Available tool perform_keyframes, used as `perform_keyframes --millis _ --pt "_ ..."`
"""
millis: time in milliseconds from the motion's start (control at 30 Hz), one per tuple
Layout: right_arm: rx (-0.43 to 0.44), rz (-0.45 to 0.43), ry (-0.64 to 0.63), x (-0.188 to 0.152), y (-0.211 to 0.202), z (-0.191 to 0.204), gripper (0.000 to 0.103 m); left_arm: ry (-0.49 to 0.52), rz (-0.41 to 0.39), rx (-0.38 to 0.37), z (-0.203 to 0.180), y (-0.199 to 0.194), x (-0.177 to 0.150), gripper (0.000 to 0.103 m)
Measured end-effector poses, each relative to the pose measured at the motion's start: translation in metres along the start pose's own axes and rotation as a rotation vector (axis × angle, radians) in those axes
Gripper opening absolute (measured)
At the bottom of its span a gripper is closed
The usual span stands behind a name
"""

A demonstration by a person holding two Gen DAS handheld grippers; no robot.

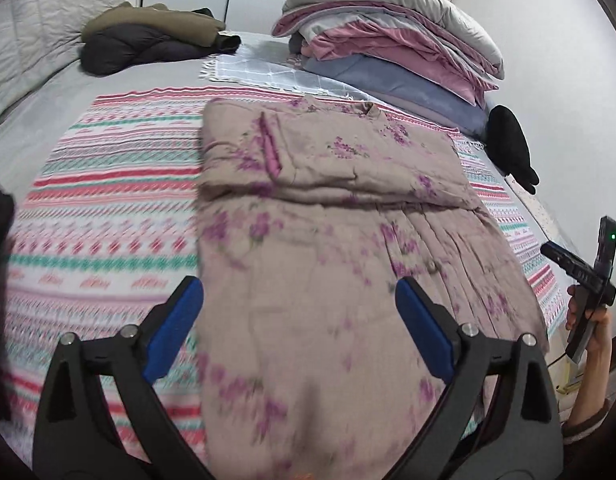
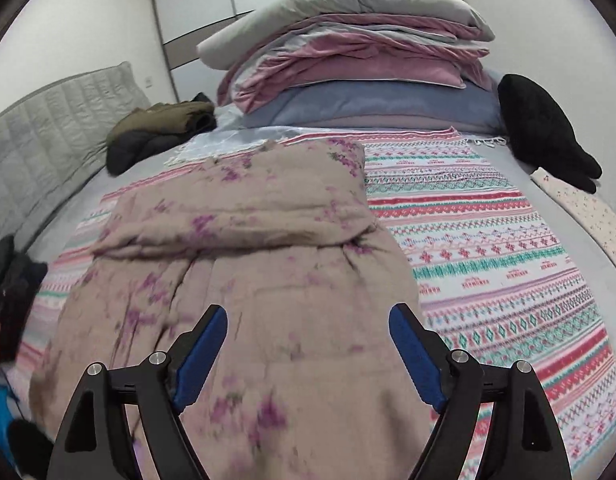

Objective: Fold large clothes

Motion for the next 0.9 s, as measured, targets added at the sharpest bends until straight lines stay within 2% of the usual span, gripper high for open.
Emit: perform_keyframes --millis 167,267,467,633,700,767,833,900 --pt "0.083 0.063 0.054 -0.045 -0.022 -0.027 0.085 -0.004 0.055 -0.031 0.007 -0.015 -0.035 0.098" --pt "0.101 0.102 0.102 -0.067 -0.026 -0.047 0.085 -0.025 0.101 -0.013 0.022 -0.011 -0.057 0.098" --pt "0.095 0.209 0.150 -0.116 -0.019 -0.077 0.085 -0.128 0.208 -0.082 0.047 0.012 -0.103 0.098" --pt "0.181 0.263 0.277 -0.143 -0.008 -0.090 0.085 -0.204 0.342 -0.154 0.055 0.037 -0.142 0.098" --pt "0.232 0.289 0.335 -0.151 -0.002 -0.091 0.085 -0.172 0.313 -0.159 0.052 0.036 -0.146 0.098" --pt "0.261 0.278 0.357 -0.153 0.002 -0.088 0.085 -0.127 0.312 -0.167 0.044 0.035 -0.149 0.098" --pt "0.299 0.271 0.359 -0.152 0.003 -0.081 0.084 -0.108 0.315 -0.228 0.031 0.035 -0.152 0.098" --pt "0.340 0.283 0.349 -0.152 0.005 -0.067 0.084 -0.108 0.325 -0.321 0.014 0.036 -0.156 0.098"
Point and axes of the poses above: each gripper's, at about its wrist camera, not at the fingertips, and y roughly the way its jaws point, z to its left, x to its top, the point moved 8 cm from there along y, roughly the way its jaws point, and after that the axes turned 7 degrees about -x, right-handed, at the moved point
